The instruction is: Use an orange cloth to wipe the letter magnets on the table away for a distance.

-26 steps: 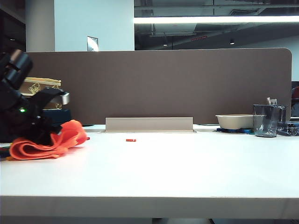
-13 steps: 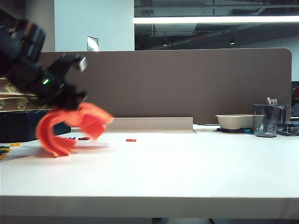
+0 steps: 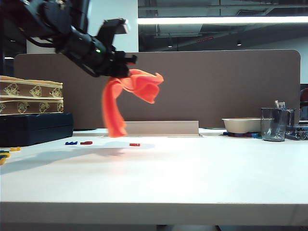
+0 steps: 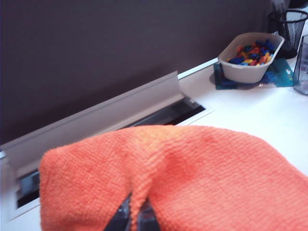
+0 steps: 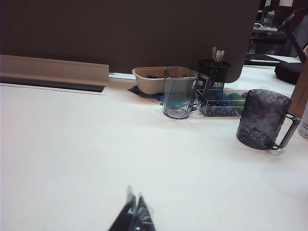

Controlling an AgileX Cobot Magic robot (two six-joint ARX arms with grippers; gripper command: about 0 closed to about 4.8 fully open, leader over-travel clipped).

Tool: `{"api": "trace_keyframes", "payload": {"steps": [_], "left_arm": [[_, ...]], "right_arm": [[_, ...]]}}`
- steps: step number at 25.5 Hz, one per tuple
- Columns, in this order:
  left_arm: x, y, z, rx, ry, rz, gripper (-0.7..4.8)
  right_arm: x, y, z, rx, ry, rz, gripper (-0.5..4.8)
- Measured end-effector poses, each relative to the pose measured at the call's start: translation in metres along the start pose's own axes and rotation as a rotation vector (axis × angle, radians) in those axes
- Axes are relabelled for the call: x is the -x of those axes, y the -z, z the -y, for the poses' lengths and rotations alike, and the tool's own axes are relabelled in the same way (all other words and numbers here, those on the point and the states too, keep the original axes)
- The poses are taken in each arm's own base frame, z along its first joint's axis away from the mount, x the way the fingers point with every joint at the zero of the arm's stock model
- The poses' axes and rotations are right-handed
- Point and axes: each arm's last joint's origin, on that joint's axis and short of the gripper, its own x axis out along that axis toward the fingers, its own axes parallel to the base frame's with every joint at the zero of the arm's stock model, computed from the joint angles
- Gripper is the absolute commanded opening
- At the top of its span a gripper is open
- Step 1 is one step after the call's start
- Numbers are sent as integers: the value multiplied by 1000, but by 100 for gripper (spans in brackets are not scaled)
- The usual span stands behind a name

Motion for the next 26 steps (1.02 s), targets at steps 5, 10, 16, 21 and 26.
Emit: {"api": "trace_keyframes", "payload": {"steps": [5,10,16,21,26], "left_arm": [[-27,1,23,19,56,-12,-6],[-50,6,42,26,127,-11,-6],[-76,-2,58,21,178,41,-6],[-92,15,59,25,179,11,-6],[-103,42,58,29,155,-96,-6]], "right_arm": [[0,0,0,0,0,0,-5],[0,0,0,0,0,0,-5],[0,0,0,0,0,0,-5],[0,0,0,0,0,0,-5],[0,0,0,0,0,0,-5]]}}
